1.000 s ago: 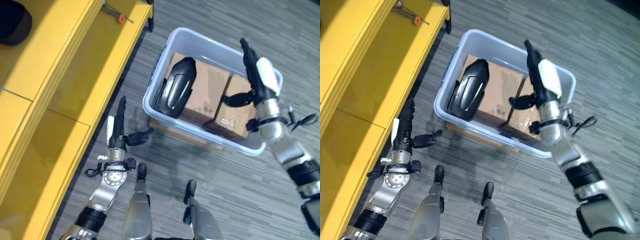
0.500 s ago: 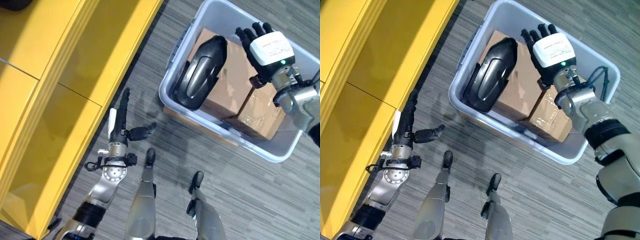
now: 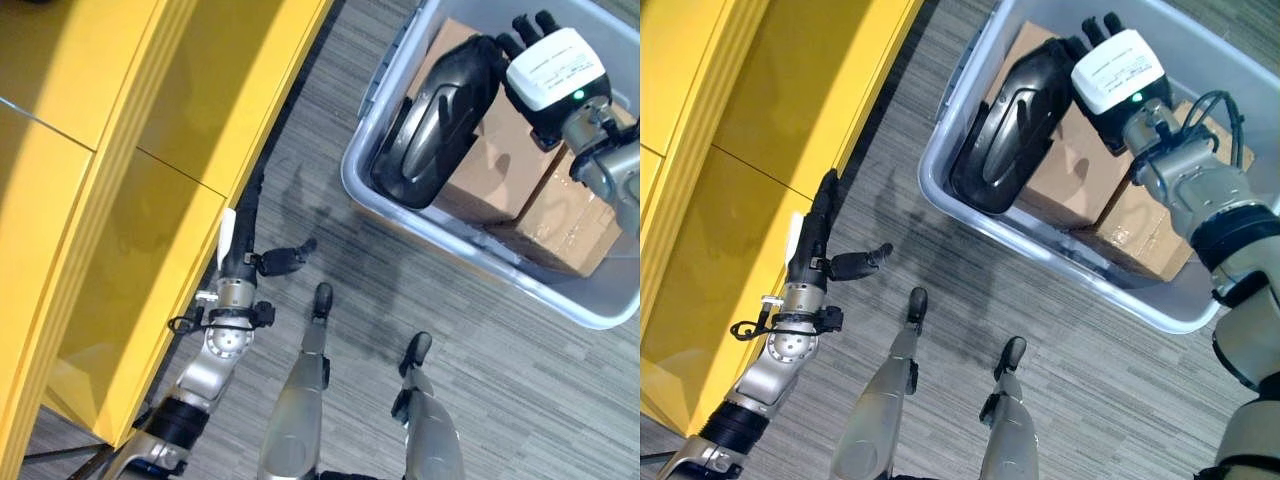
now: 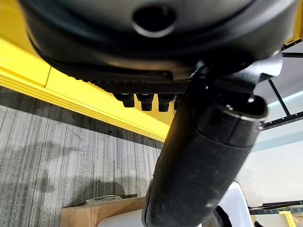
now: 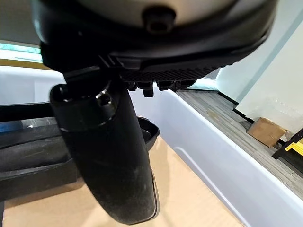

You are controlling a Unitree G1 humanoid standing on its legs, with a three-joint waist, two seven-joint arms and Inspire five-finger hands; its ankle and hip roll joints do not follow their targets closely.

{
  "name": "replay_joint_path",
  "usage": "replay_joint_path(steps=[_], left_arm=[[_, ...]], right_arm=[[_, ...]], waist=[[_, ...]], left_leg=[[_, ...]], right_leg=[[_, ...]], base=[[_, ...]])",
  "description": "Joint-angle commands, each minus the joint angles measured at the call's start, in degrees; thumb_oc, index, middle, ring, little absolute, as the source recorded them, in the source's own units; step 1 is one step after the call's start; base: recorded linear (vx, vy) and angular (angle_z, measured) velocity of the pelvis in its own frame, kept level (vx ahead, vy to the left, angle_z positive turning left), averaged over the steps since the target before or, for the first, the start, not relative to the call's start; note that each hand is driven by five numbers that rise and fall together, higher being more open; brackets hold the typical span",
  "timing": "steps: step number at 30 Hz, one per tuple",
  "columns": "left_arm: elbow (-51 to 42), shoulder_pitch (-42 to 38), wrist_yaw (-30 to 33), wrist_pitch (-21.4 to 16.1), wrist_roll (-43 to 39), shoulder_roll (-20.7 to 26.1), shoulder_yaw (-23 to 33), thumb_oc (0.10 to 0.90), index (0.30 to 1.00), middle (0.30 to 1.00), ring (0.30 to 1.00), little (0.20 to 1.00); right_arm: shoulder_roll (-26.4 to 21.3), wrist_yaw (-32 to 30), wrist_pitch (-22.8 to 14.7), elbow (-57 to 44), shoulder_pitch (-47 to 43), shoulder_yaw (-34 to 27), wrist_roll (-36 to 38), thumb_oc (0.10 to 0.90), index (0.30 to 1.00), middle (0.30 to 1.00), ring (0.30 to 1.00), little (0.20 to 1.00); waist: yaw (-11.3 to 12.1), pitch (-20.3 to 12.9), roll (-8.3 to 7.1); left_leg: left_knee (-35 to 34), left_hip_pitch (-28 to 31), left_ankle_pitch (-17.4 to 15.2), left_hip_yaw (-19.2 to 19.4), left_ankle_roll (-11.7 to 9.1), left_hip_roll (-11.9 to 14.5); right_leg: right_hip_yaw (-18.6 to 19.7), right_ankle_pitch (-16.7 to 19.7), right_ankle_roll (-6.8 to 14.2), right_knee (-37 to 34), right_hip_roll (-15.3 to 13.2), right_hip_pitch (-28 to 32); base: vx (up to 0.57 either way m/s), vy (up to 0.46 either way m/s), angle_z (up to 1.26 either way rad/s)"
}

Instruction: Move parts from the plastic box to the shelf.

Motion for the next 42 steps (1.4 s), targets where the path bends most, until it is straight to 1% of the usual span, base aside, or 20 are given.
replay_joint_path(steps=[1,7,12,13,16,18,20,23,26,29,30,35,37,38,42], left_arm=[[-7.2,-1.2,2.5,-5.8,2.1,0.4,0.7,0.9,1.0,1.0,1.0,1.0],[-6.9,-1.4,3.5,-5.7,2.1,-0.1,0.9,0.9,1.0,1.0,1.0,1.0],[-6.1,-2.0,4.3,-5.7,2.2,-0.5,0.5,0.9,1.0,1.0,1.0,1.0],[-6.0,-2.5,4.7,-5.7,3.0,-0.6,0.4,0.9,1.0,1.0,1.0,1.0],[-6.1,-2.7,5.0,-5.7,3.5,-0.5,0.1,0.9,1.0,1.0,1.0,1.0],[-6.1,-3.1,5.6,-6.0,3.9,-0.8,-0.5,0.9,1.0,1.0,1.0,1.0],[-6.1,-3.1,5.7,-6.1,3.9,-0.7,-0.5,0.9,1.0,1.0,1.0,1.0],[-6.3,-3.8,6.1,-6.4,3.8,-0.6,-0.8,0.9,1.0,1.0,1.0,1.0],[-6.5,-3.8,6.3,-6.7,3.6,-0.3,-1.0,0.9,1.0,1.0,1.0,1.0],[-6.5,-3.6,6.4,-6.9,3.4,-0.3,-1.2,0.9,1.0,1.0,1.0,1.0],[-6.7,-3.5,6.6,-7.2,3.1,-0.2,-1.3,0.9,1.0,1.0,1.0,1.0],[-7.2,-3.2,6.6,-7.8,2.5,0.0,-1.5,0.9,1.0,1.0,1.0,1.0],[-7.2,-3.2,6.5,-8.0,2.3,0.0,-1.3,0.9,1.0,1.0,1.0,1.0],[-7.1,-3.2,6.4,-8.2,2.2,0.1,-1.2,0.9,1.0,1.0,1.0,1.0],[-6.4,-3.2,6.0,-8.5,1.9,-0.1,-0.7,0.9,1.0,1.0,1.0,1.0]], right_arm=[[-5.0,-3.3,2.8,-2.3,-13.3,4.0,-1.1,0.9,1.0,1.0,1.0,1.0],[-2.7,-2.7,2.6,-4.8,-10.8,2.6,-1.2,0.9,1.0,1.0,1.0,1.0],[-0.8,-2.3,2.5,-4.1,-8.3,1.0,-0.9,0.9,1.0,1.0,1.0,1.0],[0.3,-2.4,2.6,-3.0,-6.7,0.3,-0.7,0.9,1.0,1.0,1.0,1.0],[0.9,-2.4,2.5,-2.5,-6.0,0.1,-0.8,0.9,1.0,1.0,1.0,1.0],[2.8,-1.9,2.3,-0.4,-3.2,-0.8,-1.0,0.9,1.0,1.0,1.0,1.0],[3.0,-2.0,2.3,0.3,-2.8,-1.1,-0.9,0.9,1.0,1.0,1.0,1.0],[3.5,-2.0,2.4,4.3,-2.0,-1.4,-0.3,0.9,1.0,1.0,1.0,1.0],[3.6,-2.4,2.6,7.7,-2.4,-0.8,0.0,0.9,1.0,1.0,1.0,1.0],[3.4,-2.6,2.8,9.8,-2.9,-0.7,0.5,0.9,1.0,1.0,1.0,1.0],[3.4,-2.9,3.0,12.1,-3.5,-0.4,0.6,0.9,1.0,1.0,1.0,1.0],[3.0,-3.0,3.4,15.9,-5.8,1.8,0.0,0.9,1.0,1.0,1.0,1.0],[2.8,-2.8,3.3,16.5,-6.3,2.6,-0.5,0.9,1.0,1.0,1.0,1.0],[2.4,-2.1,3.3,17.5,-6.8,3.3,-0.9,0.4,0.3,0.3,0.3,0.3],[0.9,-0.9,3.0,17.7,-5.6,3.1,-1.0,0.4,0.3,0.3,0.3,0.3]], waist=[[0.2,-1.1,0.03],[0.2,-1.1,-0.05],[0.5,-1.1,-0.01],[0.6,-1.1,0.31],[0.7,-1.1,0.33],[1.0,-1.1,0.74],[1.2,-1.1,0.94],[1.7,-1.1,1.77],[2.2,-1.1,2.57],[2.6,-1.1,2.93],[3.1,-1.1,3.48],[3.9,-1.1,4.78],[4.1,-1.1,4.99],[4.5,-1.1,5.41],[5.0,-1.1,6.02]], left_leg=[[0.9,3.1,-3.9,1.3,-6.6,6.1],[1.0,2.0,-4.1,0.8,-6.5,6.0],[1.2,1.1,-4.1,0.4,-6.5,5.9],[1.2,0.7,-4.2,0.3,-6.5,5.9],[1.2,0.5,-4.2,0.2,-6.4,5.8],[1.4,-1.2,-4.1,-0.1,-6.4,5.7],[1.4,-1.5,-4.0,-0.2,-6.4,5.6],[1.1,-3.0,-3.7,-0.6,-6.5,5.4],[0.9,-4.5,-3.4,-0.9,-6.5,5.1],[0.8,-5.8,-3.3,-1.0,-6.4,4.9],[0.9,-7.2,-3.2,-1.3,-6.3,4.7],[1.9,-10.4,-3.6,-1.7,-6.1,3.9],[2.1,-11.1,-3.6,-1.8,-6.1,3.7],[2.4,-12.3,-3.6,-1.9,-6.0,3.5],[2.7,-13.0,-3.7,-2.3,-5.6,3.2]], right_leg=[[0.6,-0.8,-0.2,9.9,-4.7,-2.4],[0.2,-0.8,-0.2,9.8,-4.7,-3.0],[-0.2,-0.9,-0.2,9.9,-4.7,-3.5],[-0.3,-0.9,-0.2,9.9,-4.8,-3.9],[-0.4,-1.0,-0.2,10.1,-4.8,-4.3],[-0.5,-1.0,-0.3,10.2,-4.8,-5.6],[-0.6,-1.0,-0.3,10.2,-4.8,-5.9],[-1.0,-1.0,-0.2,10.5,-5.0,-7.3],[-1.3,-0.9,-0.1,10.8,-5.2,-8.9],[-1.3,-0.8,-0.1,11.1,-5.3,-10.1],[-1.2,-0.7,0.0,11.3,-5.4,-11.4],[-1.1,-1.3,0.1,13.1,-6.0,-14.7],[-1.0,-1.3,0.1,13.5,-6.2,-15.6],[-1.1,-1.3,0.1,13.9,-6.4,-16.5],[-0.9,-1.3,0.3,14.5,-6.8,-17.4]], base=[[0.0,0.0,0.0],[0.01,-0.009,0.01],[0.01,-0.013,0.03],[0.0,0.0,0.0],[0.0,-0.006,0.06],[0.0,-0.015,0.09],[0.0,-0.003,0.02],[0.0,0.0,0.0],[0.0,0.006,0.09],[0.0,0.013,0.07],[0.03,0.011,0.07],[0.01,0.002,0.02],[0.01,0.012,0.1],[0.02,0.013,0.16],[0.03,-0.004,0.22]])
